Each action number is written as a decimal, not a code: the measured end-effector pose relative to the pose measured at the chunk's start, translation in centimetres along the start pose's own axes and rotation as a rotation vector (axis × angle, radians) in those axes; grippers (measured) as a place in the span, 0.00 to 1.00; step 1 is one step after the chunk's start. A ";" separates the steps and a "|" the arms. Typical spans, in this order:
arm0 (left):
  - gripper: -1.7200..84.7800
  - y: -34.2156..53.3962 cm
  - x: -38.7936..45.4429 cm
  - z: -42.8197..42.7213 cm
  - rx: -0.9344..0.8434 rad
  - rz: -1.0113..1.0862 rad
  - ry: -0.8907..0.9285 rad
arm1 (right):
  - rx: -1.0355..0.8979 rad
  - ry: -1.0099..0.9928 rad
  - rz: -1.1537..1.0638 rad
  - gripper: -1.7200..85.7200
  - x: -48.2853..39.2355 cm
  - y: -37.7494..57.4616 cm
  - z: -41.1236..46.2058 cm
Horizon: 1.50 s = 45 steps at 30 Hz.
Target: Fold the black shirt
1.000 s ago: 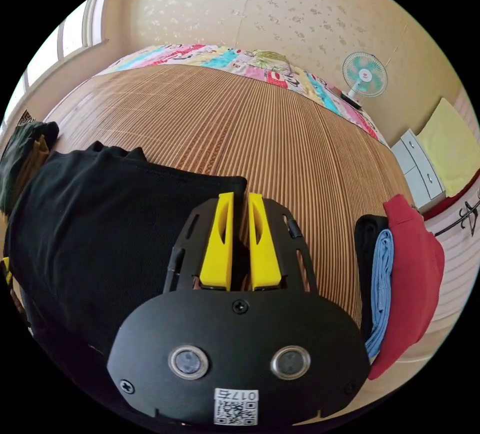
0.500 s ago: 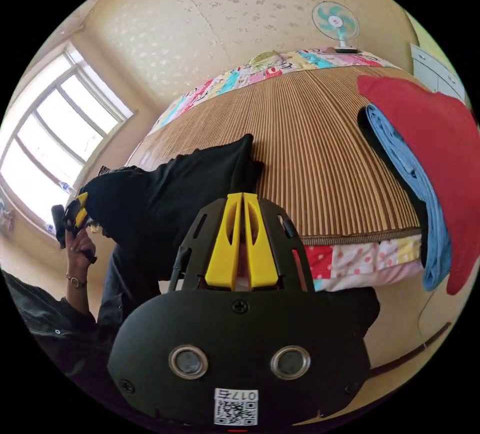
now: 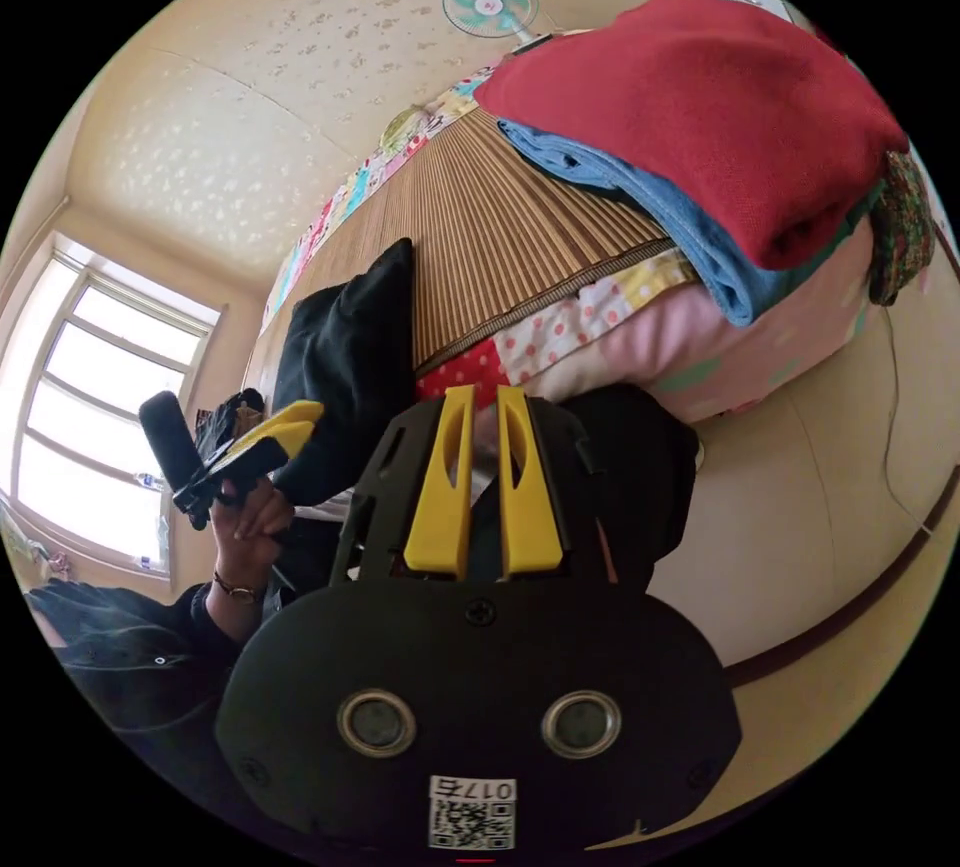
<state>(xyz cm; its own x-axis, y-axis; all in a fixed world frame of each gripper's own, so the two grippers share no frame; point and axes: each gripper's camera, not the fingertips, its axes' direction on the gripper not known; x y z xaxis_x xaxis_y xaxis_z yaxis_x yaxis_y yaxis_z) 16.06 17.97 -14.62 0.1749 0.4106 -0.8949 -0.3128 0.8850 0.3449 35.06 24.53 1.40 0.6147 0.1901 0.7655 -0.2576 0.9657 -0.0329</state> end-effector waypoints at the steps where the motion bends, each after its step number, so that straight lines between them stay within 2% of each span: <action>1: 0.10 0.1 0.3 -0.4 0.009 0.003 0.003 | -0.002 -0.018 -0.013 0.08 -0.2 -0.3 -0.1; 4: 0.09 0.7 1.7 -3.4 0.033 0.029 -0.069 | -0.009 -0.108 -0.087 0.10 -1.3 -1.7 -0.5; 8: 0.10 2.8 2.0 -8.2 0.094 -0.013 -0.298 | -0.013 -0.221 -0.214 0.12 -3.9 -4.0 -0.9; 10: 0.12 3.5 1.3 -8.1 0.012 0.020 -0.344 | -0.042 -0.220 -0.261 0.13 -4.7 -4.9 -0.1; 12: 0.13 4.6 -1.7 -5.4 -0.222 -0.043 -0.452 | -0.165 -0.216 -0.273 0.13 -4.8 -6.0 2.3; 14: 0.12 5.6 -3.7 -4.1 -0.316 -0.097 -0.468 | -0.221 -0.225 -0.269 0.11 -4.5 -6.2 3.1; 18: 0.11 6.6 -5.4 -7.4 -0.173 -0.174 -0.377 | -0.100 -0.163 -0.300 0.07 -4.3 -5.0 0.1; 22: 0.12 8.9 -8.6 -10.8 -0.033 -0.317 -0.332 | -0.154 -0.095 -0.286 0.06 -3.1 -5.0 -0.1; 27: 0.23 12.2 -16.3 -11.9 0.060 -0.588 0.026 | -0.156 -0.172 -0.227 0.07 -0.7 -7.2 -2.4; 30: 0.26 13.2 -20.0 -10.7 0.028 -0.707 0.109 | -0.153 -0.230 -0.192 0.09 0.7 -8.4 -3.7; 35: 0.21 13.3 -23.8 -9.2 0.029 -0.784 0.232 | -0.149 -0.298 -0.111 0.13 3.5 -9.4 -6.4; 38: 0.15 12.8 -25.0 -8.4 0.017 -0.760 0.351 | -0.153 -0.478 -0.007 0.16 6.7 -9.1 -7.6; 41: 0.12 12.0 -24.7 -9.5 0.021 -0.698 0.320 | -0.157 -0.641 0.132 0.21 9.7 -7.6 -8.0; 45: 0.10 11.7 -24.2 -10.8 0.122 -0.662 0.469 | -0.306 -0.700 0.160 0.25 9.7 -6.3 -7.9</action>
<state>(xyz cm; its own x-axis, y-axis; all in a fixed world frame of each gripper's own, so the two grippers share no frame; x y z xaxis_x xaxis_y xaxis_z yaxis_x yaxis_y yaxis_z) -1.95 16.01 7.96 -0.1293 -0.3154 -0.9401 -0.1738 0.9406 -0.2916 48.57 21.70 3.98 -0.0520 0.2730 0.9606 -0.0240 0.9613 -0.2745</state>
